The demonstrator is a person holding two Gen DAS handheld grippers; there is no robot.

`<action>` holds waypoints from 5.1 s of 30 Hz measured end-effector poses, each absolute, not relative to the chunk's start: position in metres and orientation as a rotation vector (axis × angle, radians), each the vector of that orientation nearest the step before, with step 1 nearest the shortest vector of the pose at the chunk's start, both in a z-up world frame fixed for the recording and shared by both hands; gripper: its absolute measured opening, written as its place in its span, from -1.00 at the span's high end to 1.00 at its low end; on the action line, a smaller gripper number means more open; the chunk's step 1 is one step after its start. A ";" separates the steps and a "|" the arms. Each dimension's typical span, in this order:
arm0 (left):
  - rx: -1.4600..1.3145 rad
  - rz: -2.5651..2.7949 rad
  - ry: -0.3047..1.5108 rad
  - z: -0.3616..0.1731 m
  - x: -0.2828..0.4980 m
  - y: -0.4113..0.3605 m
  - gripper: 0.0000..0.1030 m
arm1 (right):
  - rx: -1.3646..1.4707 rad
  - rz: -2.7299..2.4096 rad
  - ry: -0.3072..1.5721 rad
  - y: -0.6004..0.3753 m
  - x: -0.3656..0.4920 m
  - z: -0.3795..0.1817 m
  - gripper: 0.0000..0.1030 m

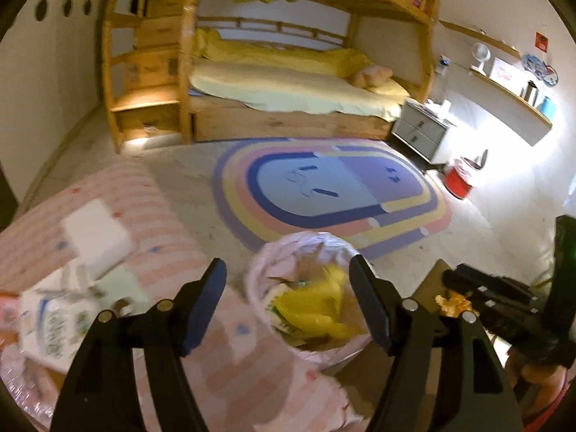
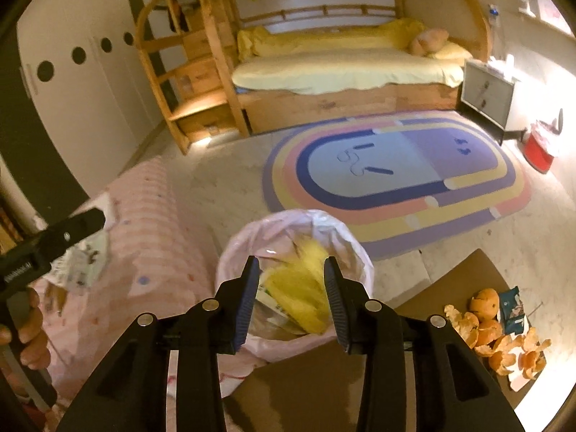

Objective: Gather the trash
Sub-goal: 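Move both open tools back over the bed, then grasp the clear doll packet with the left tool while the right tool approaches the milk carton, then grasp the white milk carton with the right tool and lift it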

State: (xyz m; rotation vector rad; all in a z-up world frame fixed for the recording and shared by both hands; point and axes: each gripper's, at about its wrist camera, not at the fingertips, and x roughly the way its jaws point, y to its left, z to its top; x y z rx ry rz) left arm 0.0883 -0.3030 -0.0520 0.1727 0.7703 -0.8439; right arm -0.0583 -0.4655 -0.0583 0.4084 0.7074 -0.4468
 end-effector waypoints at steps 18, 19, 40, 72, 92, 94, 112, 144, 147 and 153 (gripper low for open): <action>0.148 -0.426 0.742 -0.046 0.033 -0.107 -0.40 | 0.269 -0.160 0.700 -0.348 -0.037 -0.025 0.24; 0.147 -0.400 0.748 -0.049 0.032 -0.096 -0.41 | 0.254 -0.136 0.708 -0.338 -0.031 -0.024 0.24; 0.011 -0.212 0.828 -0.083 0.073 -0.001 -0.48 | 0.114 0.057 0.787 -0.248 0.047 -0.044 -0.01; -0.055 -0.292 0.886 -0.103 0.118 -0.022 0.63 | 0.109 0.049 0.811 -0.255 0.044 -0.048 -0.01; -0.064 -0.209 0.807 -0.065 0.091 -0.002 0.70 | -0.067 0.209 0.805 -0.217 0.138 -0.061 -0.73; -0.062 -0.203 0.810 -0.067 0.093 -0.002 0.70 | -0.085 0.242 0.809 -0.214 0.147 -0.064 -0.73; -0.066 -0.205 0.822 -0.072 0.091 0.001 0.70 | 0.005 0.389 0.962 -0.199 0.122 -0.076 -0.73; -0.072 -0.204 0.822 -0.069 0.065 0.011 0.70 | 0.024 0.242 0.832 -0.196 0.086 -0.061 -0.37; -0.072 -0.228 0.808 -0.067 0.061 0.006 0.70 | 0.061 0.215 0.771 -0.209 0.065 -0.037 -0.37; -0.039 -0.319 0.794 -0.064 0.055 -0.029 0.70 | 0.126 0.131 0.732 -0.246 0.030 -0.024 -0.37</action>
